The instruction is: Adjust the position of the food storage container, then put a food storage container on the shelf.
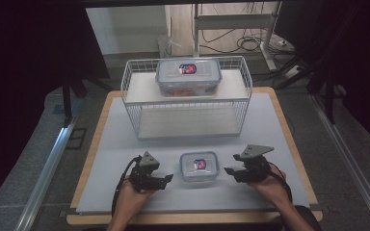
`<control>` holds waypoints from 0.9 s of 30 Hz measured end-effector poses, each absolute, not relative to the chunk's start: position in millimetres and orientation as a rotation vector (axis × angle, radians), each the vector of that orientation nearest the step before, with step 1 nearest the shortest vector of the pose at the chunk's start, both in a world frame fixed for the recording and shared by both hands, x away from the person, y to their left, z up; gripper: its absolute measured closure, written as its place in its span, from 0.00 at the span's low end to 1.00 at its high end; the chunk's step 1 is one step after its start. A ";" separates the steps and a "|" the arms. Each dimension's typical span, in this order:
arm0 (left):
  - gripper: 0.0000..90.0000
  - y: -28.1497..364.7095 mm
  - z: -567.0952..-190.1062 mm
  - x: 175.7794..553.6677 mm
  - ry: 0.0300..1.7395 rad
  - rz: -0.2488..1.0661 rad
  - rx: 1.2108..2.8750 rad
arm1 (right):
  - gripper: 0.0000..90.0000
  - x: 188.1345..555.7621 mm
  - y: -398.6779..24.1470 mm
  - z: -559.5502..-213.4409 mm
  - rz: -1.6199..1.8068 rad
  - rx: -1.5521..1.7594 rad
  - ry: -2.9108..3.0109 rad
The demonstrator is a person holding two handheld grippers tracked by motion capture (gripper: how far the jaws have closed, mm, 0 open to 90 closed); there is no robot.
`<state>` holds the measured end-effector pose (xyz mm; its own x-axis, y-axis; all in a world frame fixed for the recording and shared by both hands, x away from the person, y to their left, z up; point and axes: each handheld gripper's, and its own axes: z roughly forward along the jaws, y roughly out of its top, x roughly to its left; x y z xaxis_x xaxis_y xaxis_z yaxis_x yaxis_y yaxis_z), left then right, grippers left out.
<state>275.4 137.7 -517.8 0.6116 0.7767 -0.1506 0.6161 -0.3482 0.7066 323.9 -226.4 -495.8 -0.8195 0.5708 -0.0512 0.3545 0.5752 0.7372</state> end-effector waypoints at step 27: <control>0.10 131.2 -505.0 280.7 1.055 0.280 2.055 | 0.04 336.0 -224.7 -494.7 1.118 0.942 2.584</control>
